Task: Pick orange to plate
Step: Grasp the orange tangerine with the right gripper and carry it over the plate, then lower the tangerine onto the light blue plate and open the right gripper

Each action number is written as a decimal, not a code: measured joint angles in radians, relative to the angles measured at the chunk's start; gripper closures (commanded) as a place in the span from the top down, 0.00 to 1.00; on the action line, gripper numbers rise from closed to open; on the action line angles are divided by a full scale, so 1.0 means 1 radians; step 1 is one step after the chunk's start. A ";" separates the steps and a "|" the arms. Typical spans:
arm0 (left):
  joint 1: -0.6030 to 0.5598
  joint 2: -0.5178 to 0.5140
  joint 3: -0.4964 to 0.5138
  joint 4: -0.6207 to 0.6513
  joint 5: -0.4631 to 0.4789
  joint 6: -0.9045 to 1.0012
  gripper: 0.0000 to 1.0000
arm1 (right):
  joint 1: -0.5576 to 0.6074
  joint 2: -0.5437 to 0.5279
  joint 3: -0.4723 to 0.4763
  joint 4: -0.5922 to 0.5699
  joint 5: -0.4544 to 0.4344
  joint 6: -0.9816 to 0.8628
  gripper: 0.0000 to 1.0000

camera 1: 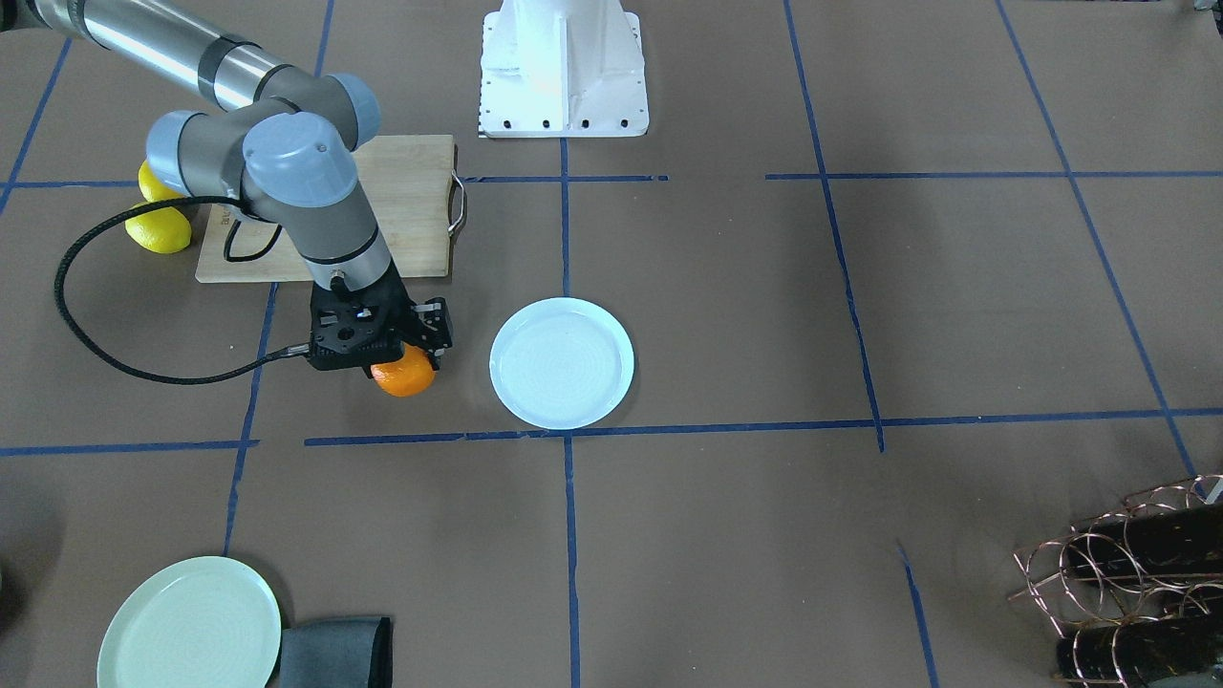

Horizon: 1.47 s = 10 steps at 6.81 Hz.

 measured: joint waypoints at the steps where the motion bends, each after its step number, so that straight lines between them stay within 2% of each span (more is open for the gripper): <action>1: 0.000 0.012 0.000 -0.007 -0.038 0.001 1.00 | -0.031 0.065 -0.012 -0.044 -0.022 0.050 0.11; 4: 0.000 0.019 -0.001 -0.011 -0.062 0.000 1.00 | -0.127 0.257 -0.180 -0.086 -0.134 0.182 0.12; 5: 0.000 0.019 -0.001 -0.011 -0.063 0.000 1.00 | -0.143 0.290 -0.230 -0.085 -0.162 0.201 0.16; 6: 0.000 0.019 -0.001 -0.011 -0.064 0.000 1.00 | -0.151 0.303 -0.262 -0.081 -0.184 0.208 0.34; 7: 0.000 0.019 -0.001 -0.011 -0.065 0.000 1.00 | -0.156 0.309 -0.281 -0.072 -0.196 0.212 0.94; 8: 0.000 0.020 -0.001 -0.011 -0.066 -0.001 1.00 | -0.161 0.310 -0.293 -0.061 -0.202 0.214 1.00; 10: 0.000 0.019 -0.001 -0.011 -0.066 -0.001 1.00 | -0.173 0.315 -0.306 -0.033 -0.228 0.248 1.00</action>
